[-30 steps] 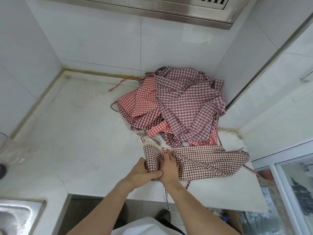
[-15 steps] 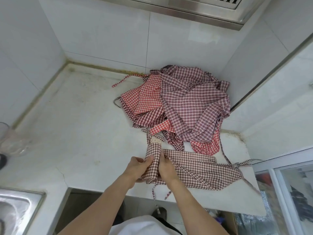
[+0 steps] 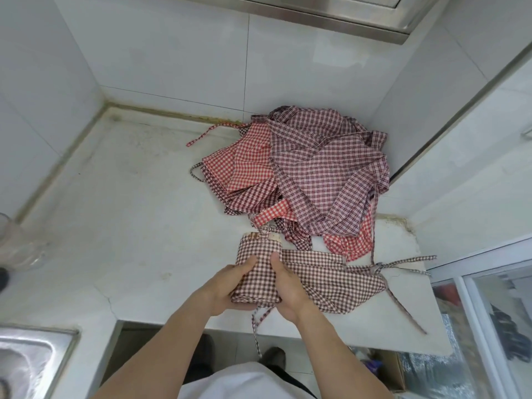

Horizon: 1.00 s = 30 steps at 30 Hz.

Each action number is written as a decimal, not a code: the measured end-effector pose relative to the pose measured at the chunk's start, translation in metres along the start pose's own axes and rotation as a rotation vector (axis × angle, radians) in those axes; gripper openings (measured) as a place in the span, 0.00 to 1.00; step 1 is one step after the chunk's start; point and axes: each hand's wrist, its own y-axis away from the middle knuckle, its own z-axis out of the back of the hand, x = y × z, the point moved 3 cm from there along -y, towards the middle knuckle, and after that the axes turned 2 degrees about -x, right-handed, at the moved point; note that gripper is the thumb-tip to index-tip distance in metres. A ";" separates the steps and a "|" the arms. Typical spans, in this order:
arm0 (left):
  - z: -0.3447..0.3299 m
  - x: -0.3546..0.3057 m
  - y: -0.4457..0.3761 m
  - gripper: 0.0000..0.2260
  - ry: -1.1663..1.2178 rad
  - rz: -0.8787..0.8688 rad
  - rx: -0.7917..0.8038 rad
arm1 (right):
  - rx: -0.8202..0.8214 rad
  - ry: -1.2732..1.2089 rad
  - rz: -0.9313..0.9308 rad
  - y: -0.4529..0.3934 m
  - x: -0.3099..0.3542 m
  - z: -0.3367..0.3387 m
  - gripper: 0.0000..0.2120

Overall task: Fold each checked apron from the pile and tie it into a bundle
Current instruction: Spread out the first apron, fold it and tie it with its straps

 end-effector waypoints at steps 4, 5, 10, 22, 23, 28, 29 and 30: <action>0.004 0.010 -0.003 0.32 0.089 -0.026 0.044 | -0.056 0.016 -0.092 0.002 0.001 0.006 0.18; 0.005 0.013 -0.004 0.33 0.093 -0.041 0.014 | -0.112 0.137 -0.081 0.002 0.003 0.009 0.17; 0.008 0.015 -0.006 0.26 -0.009 -0.074 -0.131 | -0.385 0.830 0.298 0.012 0.013 0.012 0.22; 0.001 0.015 0.001 0.19 -0.116 -0.132 -0.037 | -0.548 1.085 0.549 0.009 -0.009 0.007 0.17; 0.000 0.012 0.002 0.18 -0.160 -0.157 -0.064 | -0.527 1.117 0.537 0.008 -0.008 0.006 0.16; -0.004 -0.012 0.013 0.18 -0.501 -0.295 -0.074 | -0.334 0.884 0.352 0.022 0.016 -0.007 0.27; -0.004 -0.015 0.014 0.19 -0.480 -0.283 -0.062 | -0.272 0.783 0.281 0.023 0.020 -0.009 0.30; -0.005 -0.017 0.014 0.20 -0.431 -0.264 -0.053 | -0.207 0.685 0.206 0.022 0.020 -0.010 0.33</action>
